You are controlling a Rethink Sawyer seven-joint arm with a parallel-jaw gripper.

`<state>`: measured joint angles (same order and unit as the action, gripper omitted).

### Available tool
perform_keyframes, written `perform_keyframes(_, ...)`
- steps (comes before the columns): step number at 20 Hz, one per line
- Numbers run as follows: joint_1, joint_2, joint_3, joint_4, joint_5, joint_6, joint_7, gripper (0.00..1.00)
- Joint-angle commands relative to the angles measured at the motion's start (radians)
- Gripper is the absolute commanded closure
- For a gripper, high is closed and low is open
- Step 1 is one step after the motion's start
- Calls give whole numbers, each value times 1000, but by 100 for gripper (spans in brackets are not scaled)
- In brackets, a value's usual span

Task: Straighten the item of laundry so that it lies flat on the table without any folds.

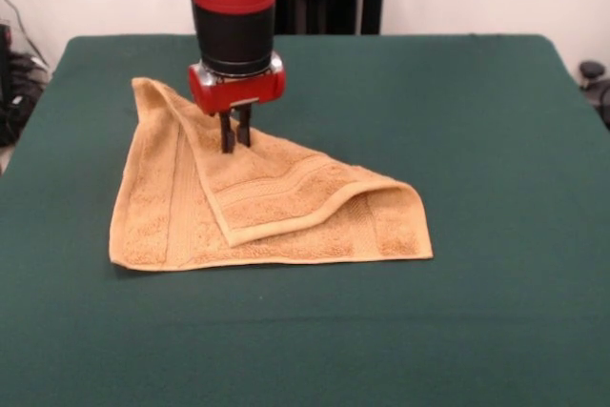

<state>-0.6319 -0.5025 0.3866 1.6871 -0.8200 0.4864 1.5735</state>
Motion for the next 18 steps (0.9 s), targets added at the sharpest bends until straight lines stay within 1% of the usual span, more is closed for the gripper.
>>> perform_keyframes(1, 81, -28, 114, 110, -13, -40, -50, 100)
perform_keyframes(4, 110, -87, 89, 156, -24, -64, -9, 100)
perform_keyframes(8, 121, -125, 76, 203, -20, -88, 23, 100)
perform_keyframes(14, 124, -128, 88, 235, -37, -122, 1, 100)
perform_keyframes(18, 147, -121, 68, 230, -61, -153, 12, 100)
